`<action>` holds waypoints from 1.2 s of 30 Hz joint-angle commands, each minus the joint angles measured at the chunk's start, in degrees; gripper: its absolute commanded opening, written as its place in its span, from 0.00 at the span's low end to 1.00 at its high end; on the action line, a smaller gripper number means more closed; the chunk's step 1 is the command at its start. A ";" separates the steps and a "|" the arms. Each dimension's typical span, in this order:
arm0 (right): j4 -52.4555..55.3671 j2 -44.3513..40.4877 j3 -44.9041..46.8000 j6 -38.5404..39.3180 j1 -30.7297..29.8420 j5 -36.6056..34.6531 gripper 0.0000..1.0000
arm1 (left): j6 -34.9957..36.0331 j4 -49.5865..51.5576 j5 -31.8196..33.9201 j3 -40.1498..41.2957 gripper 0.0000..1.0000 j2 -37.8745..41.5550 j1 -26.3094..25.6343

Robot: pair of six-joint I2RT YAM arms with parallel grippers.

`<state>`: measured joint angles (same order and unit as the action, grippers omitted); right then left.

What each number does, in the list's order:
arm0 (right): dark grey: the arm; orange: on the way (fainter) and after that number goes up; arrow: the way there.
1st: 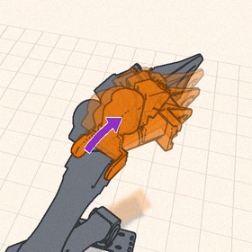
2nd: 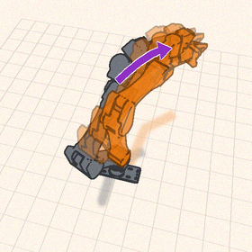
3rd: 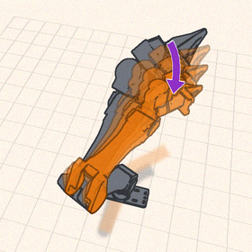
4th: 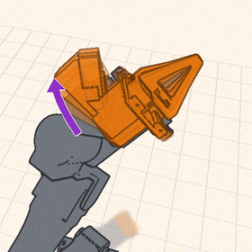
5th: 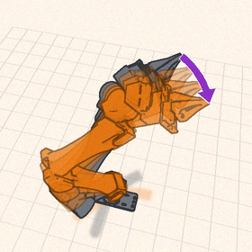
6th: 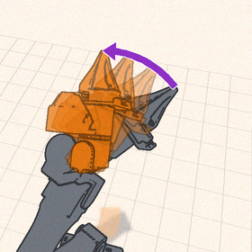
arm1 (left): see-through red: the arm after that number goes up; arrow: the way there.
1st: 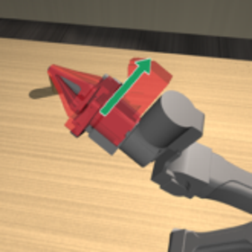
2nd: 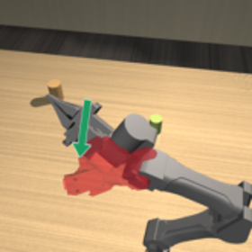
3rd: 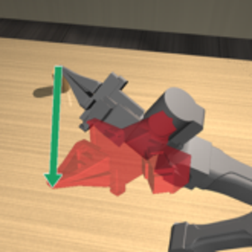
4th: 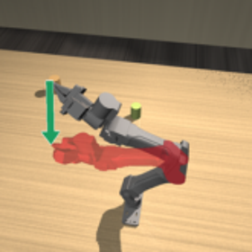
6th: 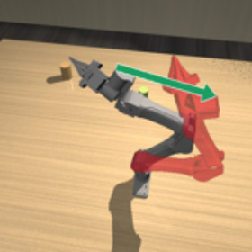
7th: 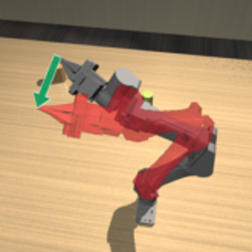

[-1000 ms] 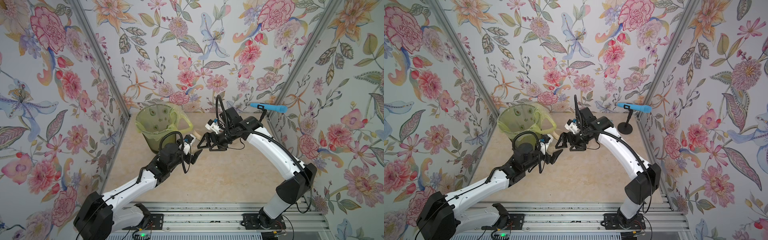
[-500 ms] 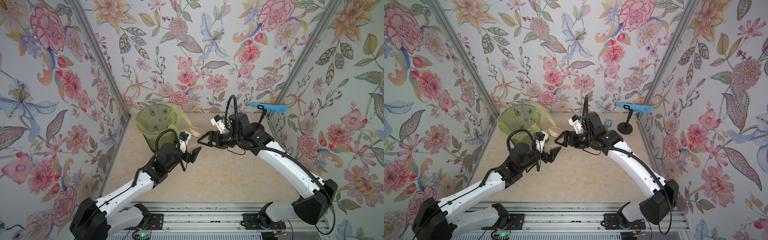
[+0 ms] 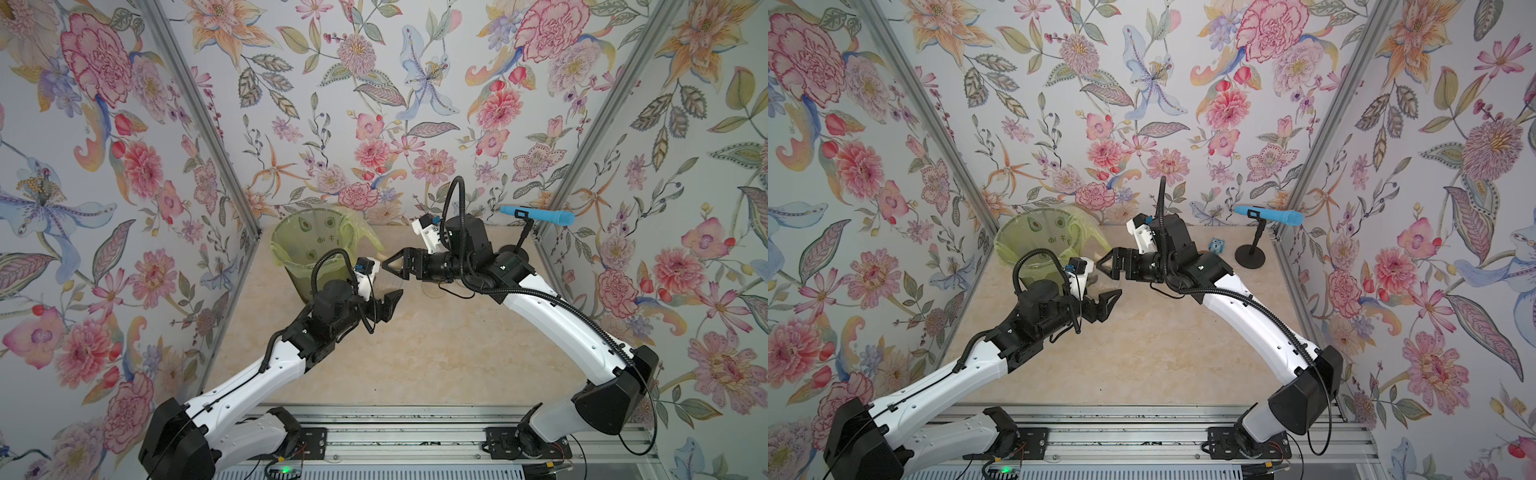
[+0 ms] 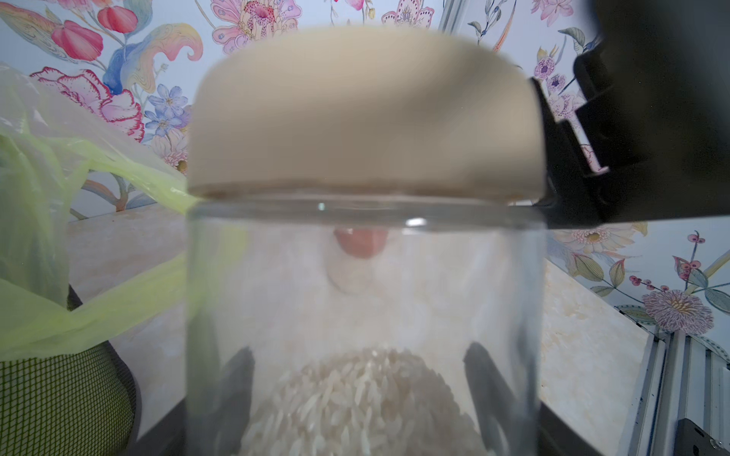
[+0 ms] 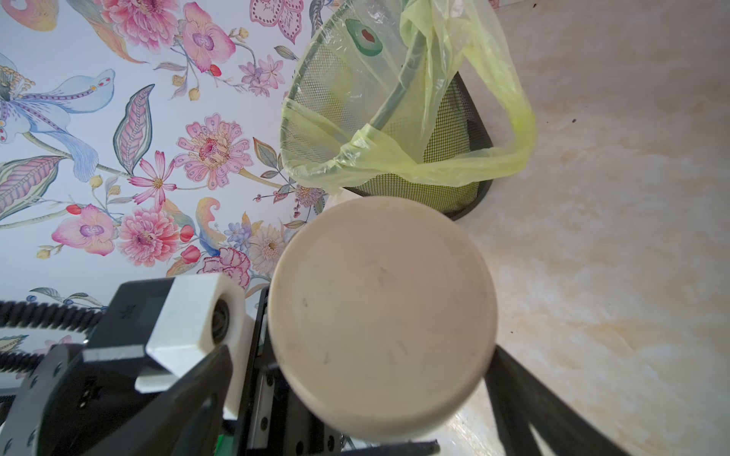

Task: Empty moldy rice from jars
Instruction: Open the lid of the jar.

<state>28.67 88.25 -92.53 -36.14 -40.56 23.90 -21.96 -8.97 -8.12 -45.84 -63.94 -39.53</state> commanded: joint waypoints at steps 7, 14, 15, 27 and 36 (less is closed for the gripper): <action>0.40 4.49 -6.26 -0.71 -0.92 -4.60 1.00 | -1.69 -5.38 0.91 -1.09 0.00 2.45 0.33; 1.48 5.93 -7.66 -0.27 -1.01 -5.50 1.00 | -0.90 -5.20 0.79 -1.00 0.00 2.59 0.29; 1.51 5.99 -7.66 -0.16 -0.97 -5.53 0.99 | -0.83 -5.22 0.73 -1.09 0.00 2.57 0.37; 1.52 6.69 -8.61 2.29 -0.60 -2.02 0.59 | 0.41 -8.36 -3.56 0.70 0.00 3.92 0.83; -2.30 4.13 -3.97 5.48 2.67 7.36 0.54 | -5.63 -20.65 -19.12 7.46 0.00 6.43 7.28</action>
<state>29.26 94.08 -98.67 -32.58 -40.01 27.46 -23.24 -17.08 -19.09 -39.16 -59.86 -34.74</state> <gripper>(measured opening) 0.849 0.877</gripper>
